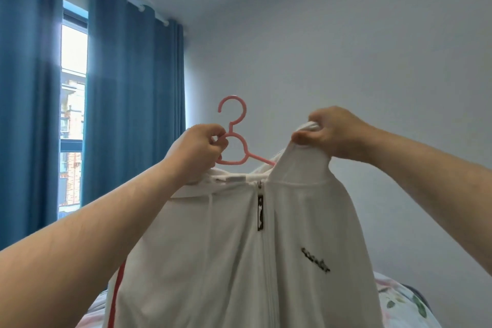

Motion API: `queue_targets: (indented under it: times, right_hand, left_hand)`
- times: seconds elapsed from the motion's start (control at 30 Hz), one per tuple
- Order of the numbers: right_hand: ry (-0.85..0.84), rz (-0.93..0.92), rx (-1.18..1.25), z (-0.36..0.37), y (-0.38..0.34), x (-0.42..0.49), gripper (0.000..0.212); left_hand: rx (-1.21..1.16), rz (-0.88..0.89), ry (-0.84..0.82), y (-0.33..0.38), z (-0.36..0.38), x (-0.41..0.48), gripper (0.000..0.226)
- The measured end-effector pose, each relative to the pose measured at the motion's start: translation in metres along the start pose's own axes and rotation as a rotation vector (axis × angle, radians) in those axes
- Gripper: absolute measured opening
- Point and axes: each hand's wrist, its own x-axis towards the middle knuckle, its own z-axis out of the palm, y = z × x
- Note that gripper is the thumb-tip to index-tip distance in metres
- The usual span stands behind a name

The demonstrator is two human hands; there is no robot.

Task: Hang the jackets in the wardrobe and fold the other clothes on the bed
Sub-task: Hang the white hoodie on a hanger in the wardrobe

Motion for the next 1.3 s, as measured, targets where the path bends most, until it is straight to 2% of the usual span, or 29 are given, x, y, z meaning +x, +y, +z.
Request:
queue_targets:
  times: [0.07, 0.13, 0.2, 0.27, 0.33, 0.4, 0.5, 0.57, 0.67, 0.73, 0.77, 0.8, 0.87, 0.9, 0.93, 0.97, 1.0, 1.07, 1.1, 1.17, 1.3]
  right_hand:
    - [0.07, 0.027, -0.001, -0.002, 0.01, -0.011, 0.043]
    - [-0.008, -0.018, -0.067, 0.003, 0.012, -0.026, 0.04]
    - [-0.035, -0.064, -0.13, 0.009, 0.009, -0.041, 0.058]
    - [0.079, -0.085, -0.137, 0.012, 0.009, -0.051, 0.065]
    - [0.176, -0.069, -0.029, 0.017, 0.007, -0.065, 0.045]
    - [0.177, 0.046, 0.153, 0.03, 0.005, -0.08, 0.027]
    - [0.078, 0.264, 0.535, 0.058, 0.003, -0.108, 0.019]
    - [0.042, 0.356, 0.66, 0.074, 0.0, -0.123, 0.02]
    - [-0.024, 0.424, 0.576, 0.092, 0.001, -0.138, 0.018]
    - [-0.129, 0.394, 0.397, 0.093, 0.006, -0.142, 0.016]
    - [-0.115, 0.35, 0.313, 0.088, 0.01, -0.14, 0.019]
    - [-0.027, 0.288, 0.25, 0.08, 0.013, -0.137, 0.023]
    - [0.338, 0.09, 0.146, 0.054, 0.018, -0.122, 0.018]
    - [0.448, 0.006, 0.1, 0.041, 0.022, -0.112, 0.006]
    - [0.454, -0.016, 0.053, 0.03, 0.025, -0.1, 0.018]
    - [0.324, 0.001, 0.049, 0.019, 0.028, -0.088, 0.036]
    - [0.116, 0.079, 0.066, 0.011, 0.03, -0.077, 0.043]
    - [-0.298, 0.183, 0.08, 0.005, 0.027, -0.065, 0.03]
    - [-0.407, 0.191, 0.077, 0.007, 0.025, -0.062, 0.029]
    - [-0.416, 0.188, 0.111, 0.016, 0.023, -0.059, 0.028]
    - [-0.273, 0.17, 0.141, 0.026, 0.022, -0.061, 0.036]
  left_hand:
    - [0.045, -0.004, 0.079, -0.002, -0.001, 0.002, 0.012]
    - [0.076, -0.008, 0.147, 0.003, 0.002, 0.007, 0.014]
    - [0.144, -0.007, 0.169, 0.011, 0.009, 0.01, 0.015]
    - [0.194, 0.01, 0.177, 0.017, 0.018, 0.011, 0.017]
    - [0.202, 0.011, 0.182, 0.02, 0.025, 0.012, 0.017]
    - [0.188, -0.01, 0.175, 0.022, 0.03, 0.012, 0.017]
    - [0.134, -0.038, 0.165, 0.023, 0.035, 0.01, 0.016]
    - [0.115, -0.046, 0.165, 0.025, 0.037, 0.008, 0.014]
    - [0.07, -0.046, 0.145, 0.03, 0.04, 0.006, 0.013]
    - [0.011, -0.044, 0.117, 0.032, 0.041, 0.005, 0.013]
    - [-0.02, -0.037, 0.102, 0.033, 0.04, 0.004, 0.011]
    - [-0.048, -0.024, 0.087, 0.033, 0.04, 0.004, 0.009]
    - [-0.095, 0.003, 0.057, 0.037, 0.04, 0.001, 0.006]
    - [-0.112, 0.013, 0.046, 0.039, 0.04, -0.002, 0.006]
    - [-0.121, 0.021, 0.04, 0.041, 0.041, -0.003, 0.007]
    - [-0.125, 0.027, 0.036, 0.044, 0.042, -0.005, 0.008]
    - [-0.131, 0.029, 0.031, 0.047, 0.043, -0.007, 0.009]
    - [-0.148, 0.03, 0.024, 0.055, 0.048, -0.01, 0.011]
    - [-0.157, 0.035, 0.022, 0.06, 0.05, -0.011, 0.012]
    - [-0.141, 0.069, 0.02, 0.067, 0.053, -0.013, 0.013]
    - [-0.119, 0.132, -0.004, 0.065, 0.053, -0.014, 0.015]
